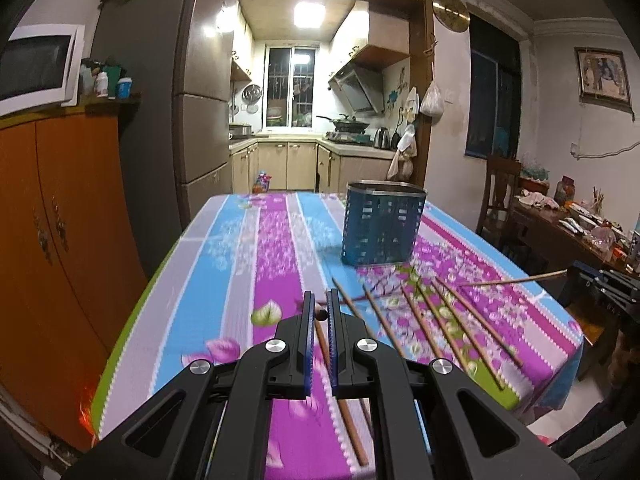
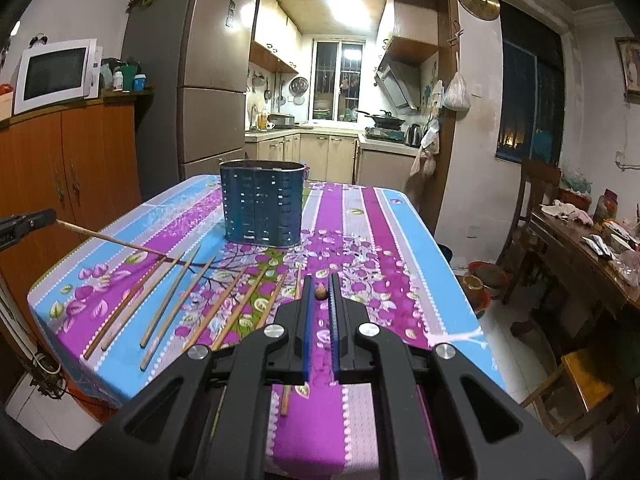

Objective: Organize utensils

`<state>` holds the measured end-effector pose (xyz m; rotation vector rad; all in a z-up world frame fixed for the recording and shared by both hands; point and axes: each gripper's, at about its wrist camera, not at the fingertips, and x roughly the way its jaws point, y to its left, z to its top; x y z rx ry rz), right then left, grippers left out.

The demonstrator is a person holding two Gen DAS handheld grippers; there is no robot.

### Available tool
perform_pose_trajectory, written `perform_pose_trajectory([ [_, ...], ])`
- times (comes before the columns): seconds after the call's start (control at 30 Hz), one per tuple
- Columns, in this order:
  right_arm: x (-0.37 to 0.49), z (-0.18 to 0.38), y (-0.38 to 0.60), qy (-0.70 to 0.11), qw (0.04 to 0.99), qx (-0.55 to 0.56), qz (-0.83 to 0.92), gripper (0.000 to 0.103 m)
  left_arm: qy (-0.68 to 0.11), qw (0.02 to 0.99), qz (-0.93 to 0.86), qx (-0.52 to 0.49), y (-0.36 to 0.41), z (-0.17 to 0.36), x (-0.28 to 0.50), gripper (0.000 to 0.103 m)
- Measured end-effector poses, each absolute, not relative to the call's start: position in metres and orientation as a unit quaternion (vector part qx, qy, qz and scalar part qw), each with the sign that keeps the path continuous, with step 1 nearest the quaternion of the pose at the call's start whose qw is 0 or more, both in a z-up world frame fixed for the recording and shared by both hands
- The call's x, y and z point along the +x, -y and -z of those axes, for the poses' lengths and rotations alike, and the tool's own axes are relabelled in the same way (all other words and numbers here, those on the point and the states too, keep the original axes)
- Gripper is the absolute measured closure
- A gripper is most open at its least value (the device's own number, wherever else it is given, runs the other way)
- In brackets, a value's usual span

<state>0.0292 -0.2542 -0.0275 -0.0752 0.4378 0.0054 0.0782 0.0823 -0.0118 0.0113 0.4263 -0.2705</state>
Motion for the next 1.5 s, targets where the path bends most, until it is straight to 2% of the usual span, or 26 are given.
perform_pose_trajectory([
  [1.17, 0.166, -0.043, 0.252, -0.268, 0.956, -0.09, -0.079, 0.098, -0.233, 0.956, 0.175, 0.02, -0.05, -0.079, 0.212, 0.096],
  [1.5, 0.161, -0.118, 0.249, -0.215, 0.967, -0.088, -0.106, 0.098, -0.171, 0.961, 0.218, 0.023, -0.029, -0.161, 0.217, 0.096],
])
